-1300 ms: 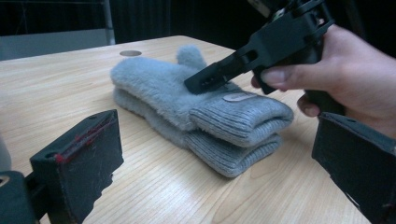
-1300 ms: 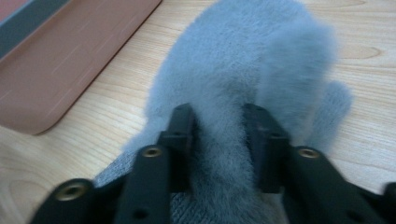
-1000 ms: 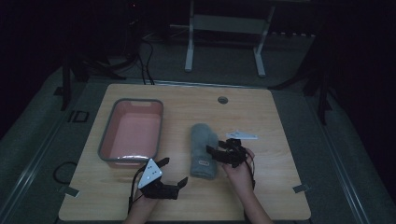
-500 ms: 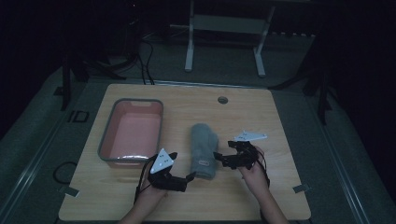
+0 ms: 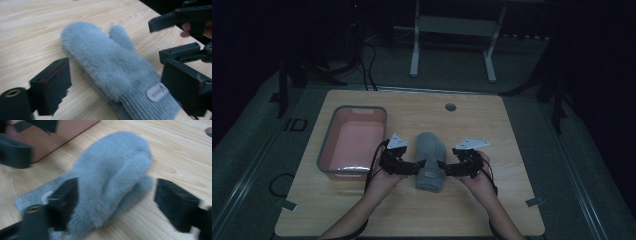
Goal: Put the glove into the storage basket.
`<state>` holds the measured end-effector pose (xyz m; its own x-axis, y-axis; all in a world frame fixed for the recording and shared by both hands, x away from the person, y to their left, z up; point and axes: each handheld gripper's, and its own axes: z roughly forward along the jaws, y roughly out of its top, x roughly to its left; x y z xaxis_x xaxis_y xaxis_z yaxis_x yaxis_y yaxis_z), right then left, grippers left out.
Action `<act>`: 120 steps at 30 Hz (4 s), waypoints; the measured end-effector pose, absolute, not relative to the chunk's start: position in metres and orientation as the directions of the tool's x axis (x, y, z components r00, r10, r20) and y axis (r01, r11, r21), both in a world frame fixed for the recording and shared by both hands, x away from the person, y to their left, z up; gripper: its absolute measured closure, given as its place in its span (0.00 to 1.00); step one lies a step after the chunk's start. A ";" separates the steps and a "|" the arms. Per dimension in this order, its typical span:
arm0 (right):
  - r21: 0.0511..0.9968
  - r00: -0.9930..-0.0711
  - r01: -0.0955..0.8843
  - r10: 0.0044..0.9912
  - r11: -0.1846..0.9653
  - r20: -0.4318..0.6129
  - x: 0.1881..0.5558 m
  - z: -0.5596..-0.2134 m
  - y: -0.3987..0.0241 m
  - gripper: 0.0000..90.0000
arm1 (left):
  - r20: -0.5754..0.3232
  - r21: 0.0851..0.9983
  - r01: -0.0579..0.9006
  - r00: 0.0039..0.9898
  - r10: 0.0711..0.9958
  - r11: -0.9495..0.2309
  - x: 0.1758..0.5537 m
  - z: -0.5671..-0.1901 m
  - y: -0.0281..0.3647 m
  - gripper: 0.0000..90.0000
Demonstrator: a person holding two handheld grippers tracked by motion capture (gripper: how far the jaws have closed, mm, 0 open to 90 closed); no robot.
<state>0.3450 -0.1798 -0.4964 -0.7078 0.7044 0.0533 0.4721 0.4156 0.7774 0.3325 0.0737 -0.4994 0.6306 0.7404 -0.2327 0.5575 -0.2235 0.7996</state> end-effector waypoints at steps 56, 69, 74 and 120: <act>0.760 -0.723 0.530 0.668 0.375 0.175 0.362 -0.474 -0.153 0.91 | -0.334 0.682 0.666 0.651 0.681 -0.302 0.379 -0.476 0.069 0.90; 0.821 -0.794 0.409 0.599 0.398 0.104 0.370 -0.405 -0.098 0.91 | -0.232 0.726 0.622 0.623 0.747 -0.294 0.373 -0.401 0.125 0.90; 0.834 -0.812 0.385 0.575 0.395 0.102 0.374 -0.392 -0.077 0.91 | -0.201 0.726 0.622 0.602 0.773 -0.295 0.372 -0.384 0.145 0.90; 0.541 -0.835 0.486 0.548 0.687 0.053 0.427 -0.492 0.092 0.81 | -0.192 0.397 0.873 0.381 0.905 -0.284 0.418 -0.507 0.241 0.89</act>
